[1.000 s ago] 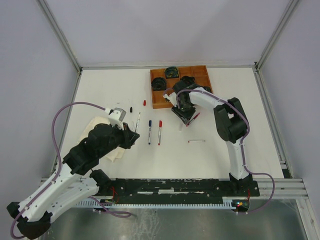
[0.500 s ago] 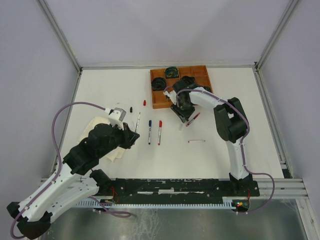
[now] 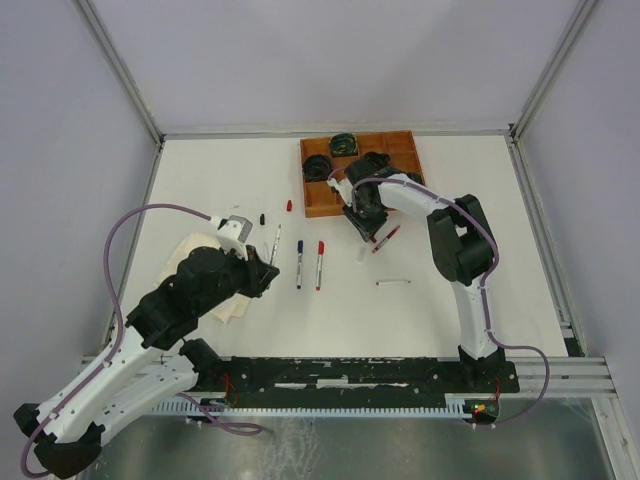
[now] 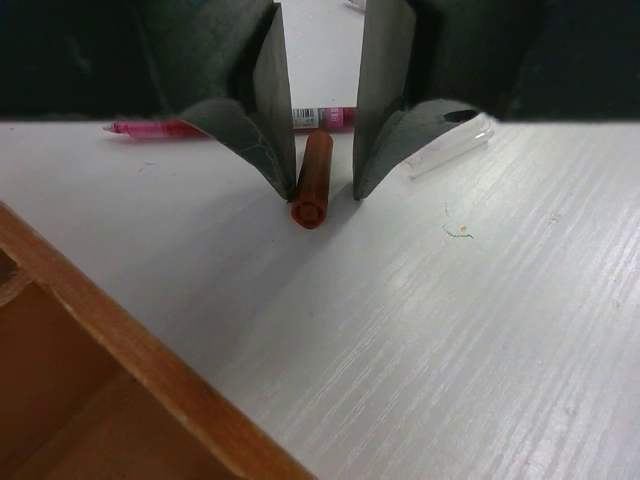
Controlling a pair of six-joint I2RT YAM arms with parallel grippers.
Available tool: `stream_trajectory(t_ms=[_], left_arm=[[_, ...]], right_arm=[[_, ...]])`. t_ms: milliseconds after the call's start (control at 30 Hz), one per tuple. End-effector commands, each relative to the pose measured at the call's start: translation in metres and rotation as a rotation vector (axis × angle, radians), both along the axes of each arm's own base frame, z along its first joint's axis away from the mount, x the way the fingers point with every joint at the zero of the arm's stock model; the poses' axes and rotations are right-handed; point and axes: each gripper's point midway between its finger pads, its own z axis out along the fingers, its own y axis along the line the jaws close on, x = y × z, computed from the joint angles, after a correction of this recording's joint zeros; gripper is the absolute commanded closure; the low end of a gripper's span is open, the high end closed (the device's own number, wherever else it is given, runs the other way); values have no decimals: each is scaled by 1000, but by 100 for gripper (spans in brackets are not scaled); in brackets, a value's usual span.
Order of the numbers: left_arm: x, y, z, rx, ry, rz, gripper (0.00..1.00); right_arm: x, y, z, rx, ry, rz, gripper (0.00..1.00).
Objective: Insert the pens into the pen caps
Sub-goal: Pick up the pen cap from the center of the board.
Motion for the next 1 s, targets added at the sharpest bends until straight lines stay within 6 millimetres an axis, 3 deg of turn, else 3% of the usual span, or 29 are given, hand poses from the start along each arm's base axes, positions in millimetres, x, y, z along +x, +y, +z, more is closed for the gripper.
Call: stream_trajectory(t_ms=[0,200,400,533,767,967], left_arm=[[4,-1,17,-15,-54,-2,97],[4,-2,16,-14,-54,-6,97],[4,-2,16,-15,-54,-7,97],[4,-2,17,-21,-59,-6,97],[5,-2,16,-20,-60,-6,97],[5,-3,16,-24,-60,-6,97]], right_arm=[[13,-2,-10,-15,-30,-30,66],[21,-11,10,-49,-103,-73,77],[25,-5,54,30,-183,-131,84],[16,4,83,133,-215,-208,85],[-31,14,92,240,-188,-410,89],[-93,28,73,308,-156,-549,89]])
